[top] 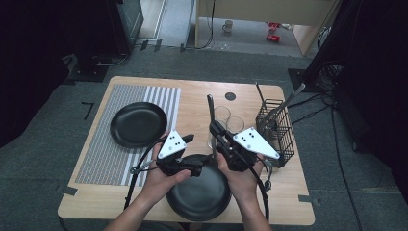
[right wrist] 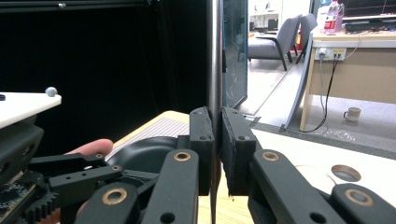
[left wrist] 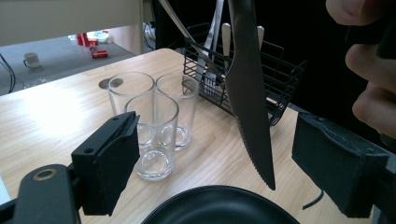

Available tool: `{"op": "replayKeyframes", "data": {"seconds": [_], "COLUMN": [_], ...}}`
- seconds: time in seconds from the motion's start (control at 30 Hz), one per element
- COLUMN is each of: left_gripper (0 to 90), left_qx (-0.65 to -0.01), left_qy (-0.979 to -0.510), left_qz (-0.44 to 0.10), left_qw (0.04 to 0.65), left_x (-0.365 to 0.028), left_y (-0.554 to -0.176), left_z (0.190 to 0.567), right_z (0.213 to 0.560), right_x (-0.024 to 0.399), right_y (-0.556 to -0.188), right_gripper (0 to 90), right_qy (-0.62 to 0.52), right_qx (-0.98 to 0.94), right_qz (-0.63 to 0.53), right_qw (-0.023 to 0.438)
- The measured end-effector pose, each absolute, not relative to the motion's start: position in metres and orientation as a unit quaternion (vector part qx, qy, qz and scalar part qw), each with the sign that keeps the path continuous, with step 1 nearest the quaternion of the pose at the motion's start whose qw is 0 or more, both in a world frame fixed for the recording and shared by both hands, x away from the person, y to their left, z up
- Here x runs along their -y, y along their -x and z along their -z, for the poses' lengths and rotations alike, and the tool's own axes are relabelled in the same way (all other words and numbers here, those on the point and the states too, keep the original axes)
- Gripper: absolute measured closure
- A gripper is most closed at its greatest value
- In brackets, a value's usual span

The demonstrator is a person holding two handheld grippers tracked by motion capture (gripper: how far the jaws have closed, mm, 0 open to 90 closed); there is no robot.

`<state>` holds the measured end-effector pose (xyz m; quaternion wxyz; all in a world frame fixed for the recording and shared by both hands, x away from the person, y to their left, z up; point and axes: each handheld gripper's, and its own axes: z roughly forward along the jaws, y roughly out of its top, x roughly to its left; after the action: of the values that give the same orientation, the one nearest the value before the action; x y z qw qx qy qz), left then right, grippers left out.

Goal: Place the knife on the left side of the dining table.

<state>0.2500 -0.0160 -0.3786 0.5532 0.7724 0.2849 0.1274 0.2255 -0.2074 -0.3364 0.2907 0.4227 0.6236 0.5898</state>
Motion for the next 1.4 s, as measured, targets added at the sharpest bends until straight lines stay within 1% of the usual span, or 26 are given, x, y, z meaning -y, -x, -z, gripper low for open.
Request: {"op": "replayKeyframes", "data": {"seconds": [0.43,0.53,0.6,0.67,0.7,0.77,0.83,0.97,1.0,1.27,1.4], "left_gripper": [15.5,17.3,23.9,25.1,30.0,35.7,43.3,61.3,63.1,68.7,71.3], "left_qx": [-0.276,-0.283,-0.284,-0.283,-0.282,-0.280,-0.274,-0.268,-0.268,-0.275,-0.282], "left_qy": [-0.782,-0.783,-0.781,-0.781,-0.781,-0.780,-0.778,-0.777,-0.777,-0.770,-0.762], "left_qz": [-0.118,-0.111,-0.105,-0.101,-0.101,-0.103,-0.107,-0.119,-0.122,-0.122,-0.127], "left_qw": [0.547,0.543,0.547,0.548,0.548,0.550,0.555,0.557,0.556,0.563,0.570], "left_x": [0.029,0.031,0.031,0.032,0.032,0.035,0.038,0.040,0.040,0.033,0.027], "left_y": [-0.249,-0.251,-0.252,-0.252,-0.252,-0.251,-0.250,-0.249,-0.249,-0.253,-0.253], "left_z": [0.385,0.387,0.388,0.389,0.389,0.390,0.391,0.391,0.391,0.392,0.394], "right_z": [0.335,0.335,0.335,0.335,0.335,0.335,0.336,0.338,0.339,0.338,0.338], "right_x": [0.198,0.196,0.195,0.195,0.195,0.195,0.194,0.194,0.194,0.197,0.201], "right_y": [-0.223,-0.223,-0.222,-0.222,-0.222,-0.222,-0.222,-0.222,-0.222,-0.221,-0.219], "right_gripper": [84.4,84.4,84.4,84.4,84.4,84.4,84.4,84.4,84.4,84.1,82.3], "right_qy": [-0.417,-0.416,-0.415,-0.416,-0.416,-0.416,-0.416,-0.416,-0.416,-0.414,-0.409], "right_qx": [-0.624,-0.624,-0.624,-0.623,-0.622,-0.621,-0.622,-0.624,-0.624,-0.620,-0.621], "right_qz": [-0.600,-0.601,-0.602,-0.602,-0.604,-0.605,-0.604,-0.601,-0.601,-0.608,-0.614], "right_qw": [0.277,0.277,0.276,0.276,0.276,0.276,0.276,0.275,0.276,0.273,0.265]}}
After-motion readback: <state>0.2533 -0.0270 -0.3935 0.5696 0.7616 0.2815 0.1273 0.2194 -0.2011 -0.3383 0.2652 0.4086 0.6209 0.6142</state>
